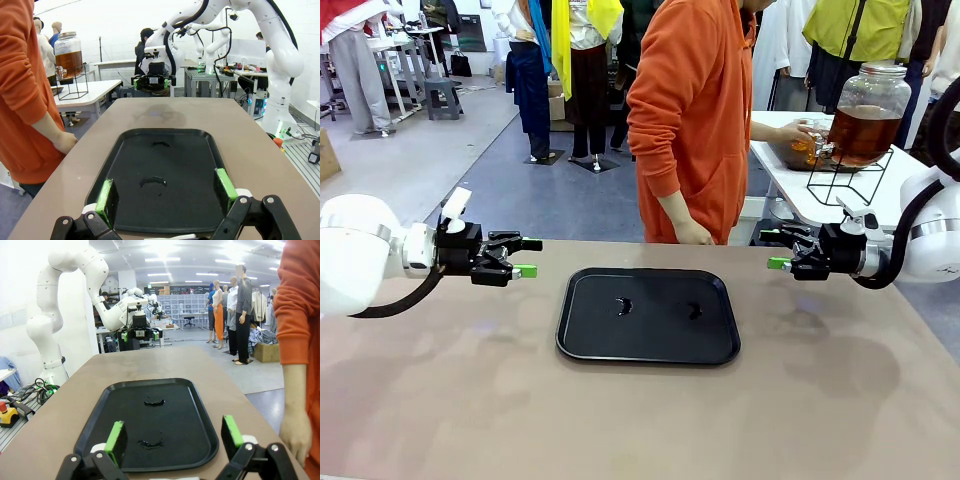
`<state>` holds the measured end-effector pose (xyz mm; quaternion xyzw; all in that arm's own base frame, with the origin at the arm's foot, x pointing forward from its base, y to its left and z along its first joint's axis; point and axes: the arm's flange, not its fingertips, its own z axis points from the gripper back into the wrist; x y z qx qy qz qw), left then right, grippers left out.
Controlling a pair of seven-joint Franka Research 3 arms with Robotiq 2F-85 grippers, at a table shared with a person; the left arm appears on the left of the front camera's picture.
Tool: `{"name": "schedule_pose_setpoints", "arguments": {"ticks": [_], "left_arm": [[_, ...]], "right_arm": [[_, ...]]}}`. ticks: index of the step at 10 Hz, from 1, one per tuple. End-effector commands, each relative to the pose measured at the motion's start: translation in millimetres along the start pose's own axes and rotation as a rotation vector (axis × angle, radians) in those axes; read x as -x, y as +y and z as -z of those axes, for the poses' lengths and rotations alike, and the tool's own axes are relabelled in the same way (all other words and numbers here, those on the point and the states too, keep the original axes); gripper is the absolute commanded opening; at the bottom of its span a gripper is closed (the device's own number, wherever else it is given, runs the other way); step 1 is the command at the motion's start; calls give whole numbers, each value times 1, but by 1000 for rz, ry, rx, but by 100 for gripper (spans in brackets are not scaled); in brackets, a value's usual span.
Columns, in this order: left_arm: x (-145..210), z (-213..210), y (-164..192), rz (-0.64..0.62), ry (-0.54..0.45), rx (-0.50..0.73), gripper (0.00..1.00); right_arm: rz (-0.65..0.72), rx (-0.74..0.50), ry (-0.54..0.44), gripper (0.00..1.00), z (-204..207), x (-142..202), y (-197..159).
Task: Pour the drink into the iced cup.
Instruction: Open the gripper to release the iced cup you were holding.
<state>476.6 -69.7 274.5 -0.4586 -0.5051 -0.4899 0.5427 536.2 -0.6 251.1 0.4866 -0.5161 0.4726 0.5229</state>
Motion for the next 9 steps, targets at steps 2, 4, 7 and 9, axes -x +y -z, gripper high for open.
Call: {"name": "schedule_pose_setpoints", "arguments": {"ticks": [2,4,7,9], "left_arm": [[-1,1,1,3,-1,2,100],[-1,1,1,3,-1,2,100],[-1,1,1,3,-1,2,100],[-1,1,1,3,-1,2,100]], "right_arm": [[-5,3,-4,100,1,-3,-1],[-5,3,-4,100,1,-3,-1],[-5,3,-4,100,1,-3,-1],[-5,3,-4,100,1,-3,-1]]}}
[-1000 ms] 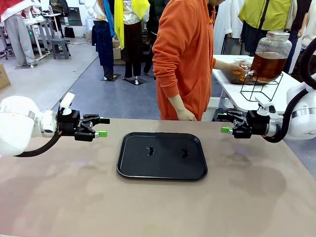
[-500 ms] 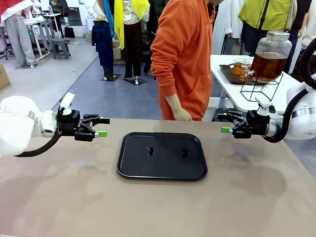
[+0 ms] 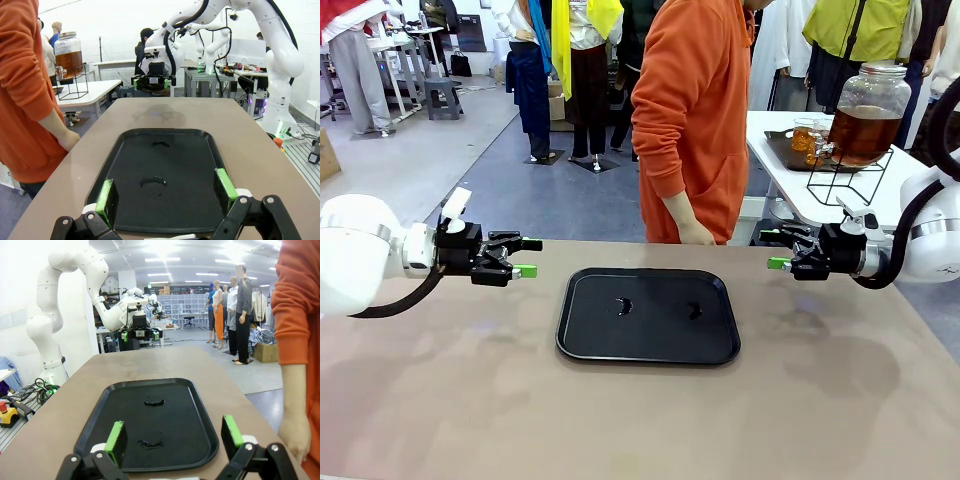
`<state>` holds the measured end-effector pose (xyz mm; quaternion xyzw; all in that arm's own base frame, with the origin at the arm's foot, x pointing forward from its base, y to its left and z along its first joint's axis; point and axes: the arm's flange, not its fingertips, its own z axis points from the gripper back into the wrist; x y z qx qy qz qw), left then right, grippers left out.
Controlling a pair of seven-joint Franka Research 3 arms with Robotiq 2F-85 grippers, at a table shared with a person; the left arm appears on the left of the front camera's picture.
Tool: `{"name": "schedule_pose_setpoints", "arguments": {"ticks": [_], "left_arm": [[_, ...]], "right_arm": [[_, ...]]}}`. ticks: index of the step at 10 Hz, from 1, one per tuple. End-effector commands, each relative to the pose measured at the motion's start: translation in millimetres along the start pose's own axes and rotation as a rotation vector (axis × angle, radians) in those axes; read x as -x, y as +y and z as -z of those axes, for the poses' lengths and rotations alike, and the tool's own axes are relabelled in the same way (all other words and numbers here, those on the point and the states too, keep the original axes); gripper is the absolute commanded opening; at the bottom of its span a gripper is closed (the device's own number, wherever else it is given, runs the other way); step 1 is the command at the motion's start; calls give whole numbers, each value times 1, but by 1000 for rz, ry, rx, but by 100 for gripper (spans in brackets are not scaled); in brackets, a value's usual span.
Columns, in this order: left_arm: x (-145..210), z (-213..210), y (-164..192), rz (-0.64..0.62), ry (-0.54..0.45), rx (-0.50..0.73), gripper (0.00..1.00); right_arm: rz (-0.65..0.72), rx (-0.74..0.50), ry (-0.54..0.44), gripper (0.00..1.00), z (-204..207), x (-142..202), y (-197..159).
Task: Pour the drink into the iced cup.
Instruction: Open the gripper to release the iced cup you were holding.
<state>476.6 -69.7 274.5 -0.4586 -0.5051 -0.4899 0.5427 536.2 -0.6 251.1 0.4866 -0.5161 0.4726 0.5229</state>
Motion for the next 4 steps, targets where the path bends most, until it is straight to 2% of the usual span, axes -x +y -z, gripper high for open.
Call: {"name": "schedule_pose_setpoints", "arguments": {"ticks": [1,4], "left_arm": [[-1,1,1,4,-1,2,100],[-1,1,1,4,-1,2,100]], "right_arm": [[-5,3,-4,100,1,-3,-1],[-5,3,-4,100,1,-3,-1]]}}
